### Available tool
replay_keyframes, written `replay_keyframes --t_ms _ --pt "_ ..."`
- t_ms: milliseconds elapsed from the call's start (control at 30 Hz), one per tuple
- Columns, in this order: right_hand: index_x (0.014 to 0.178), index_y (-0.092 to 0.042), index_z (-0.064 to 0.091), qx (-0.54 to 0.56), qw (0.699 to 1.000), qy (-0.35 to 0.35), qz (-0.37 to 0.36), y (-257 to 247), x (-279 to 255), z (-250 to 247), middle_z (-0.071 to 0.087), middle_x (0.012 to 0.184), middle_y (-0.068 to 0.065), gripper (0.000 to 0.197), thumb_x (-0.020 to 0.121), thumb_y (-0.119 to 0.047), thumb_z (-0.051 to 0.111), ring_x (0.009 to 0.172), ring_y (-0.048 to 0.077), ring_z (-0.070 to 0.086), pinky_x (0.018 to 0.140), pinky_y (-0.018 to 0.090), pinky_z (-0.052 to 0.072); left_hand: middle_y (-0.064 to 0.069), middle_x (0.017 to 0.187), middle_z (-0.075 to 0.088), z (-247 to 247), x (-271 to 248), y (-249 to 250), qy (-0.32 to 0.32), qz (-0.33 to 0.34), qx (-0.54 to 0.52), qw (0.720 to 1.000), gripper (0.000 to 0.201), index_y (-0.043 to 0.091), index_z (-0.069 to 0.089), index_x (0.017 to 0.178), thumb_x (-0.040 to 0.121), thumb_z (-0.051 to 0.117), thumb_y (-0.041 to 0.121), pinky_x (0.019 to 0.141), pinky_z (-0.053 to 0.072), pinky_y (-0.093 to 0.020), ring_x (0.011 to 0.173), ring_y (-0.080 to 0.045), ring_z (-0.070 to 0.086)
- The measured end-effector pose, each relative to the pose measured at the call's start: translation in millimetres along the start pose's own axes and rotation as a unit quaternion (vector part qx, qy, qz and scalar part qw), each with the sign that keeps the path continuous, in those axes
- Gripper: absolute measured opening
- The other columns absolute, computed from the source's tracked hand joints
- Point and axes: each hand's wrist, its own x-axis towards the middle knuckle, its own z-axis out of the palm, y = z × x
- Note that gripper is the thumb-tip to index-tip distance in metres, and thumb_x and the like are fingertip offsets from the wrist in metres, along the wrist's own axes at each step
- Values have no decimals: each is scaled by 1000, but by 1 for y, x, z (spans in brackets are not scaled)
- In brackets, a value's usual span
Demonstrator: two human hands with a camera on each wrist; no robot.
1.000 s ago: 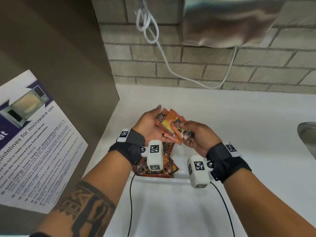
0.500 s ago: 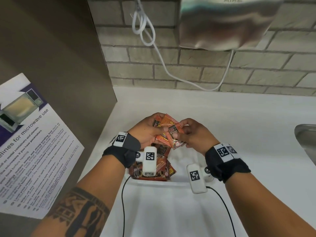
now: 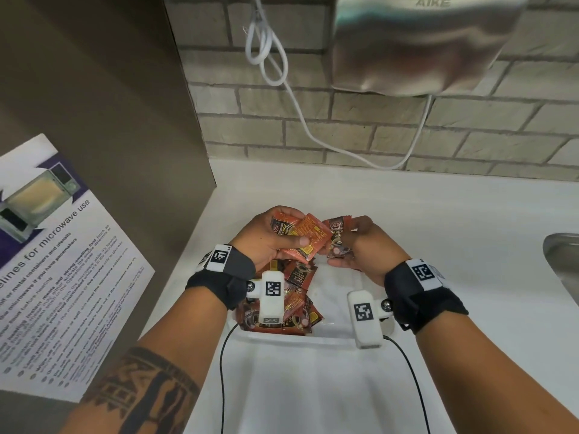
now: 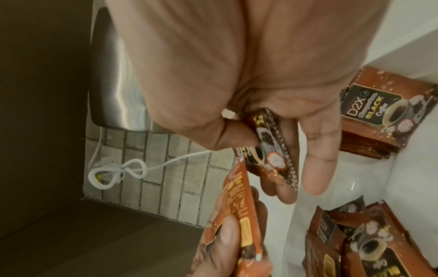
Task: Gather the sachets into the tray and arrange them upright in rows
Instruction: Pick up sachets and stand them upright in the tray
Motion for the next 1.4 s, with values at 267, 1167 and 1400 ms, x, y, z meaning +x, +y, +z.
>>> replay_keyframes --t_ms 267,1167,1400 --pt "120 -2 55 -2 999 -39 -15 1 0 6 68 115 21 41 88 -17 75 100 34 71 84 49 59 -18 117 69 7 2 -1 20 26 58 998 48 20 71 105 65 92 4 83 58 -57 103 -38 70" --pt "121 -22 52 -96 975 75 -188 3 -6 -6 74 104 -2 20 103 -15 48 86 12 74 72 42 58 -18 102 68 0 6 7 82 62 -64 993 34 7 65 107 80 75 -10 68 62 -50 87 -34 72" --pt "122 -17 62 -78 989 41 -123 -2 3 -7 73 103 5 42 84 -25 79 91 18 73 75 33 61 -11 103 69 5 6 6 17 83 25 996 34 15 70 100 73 83 0 86 58 -49 98 -31 68"
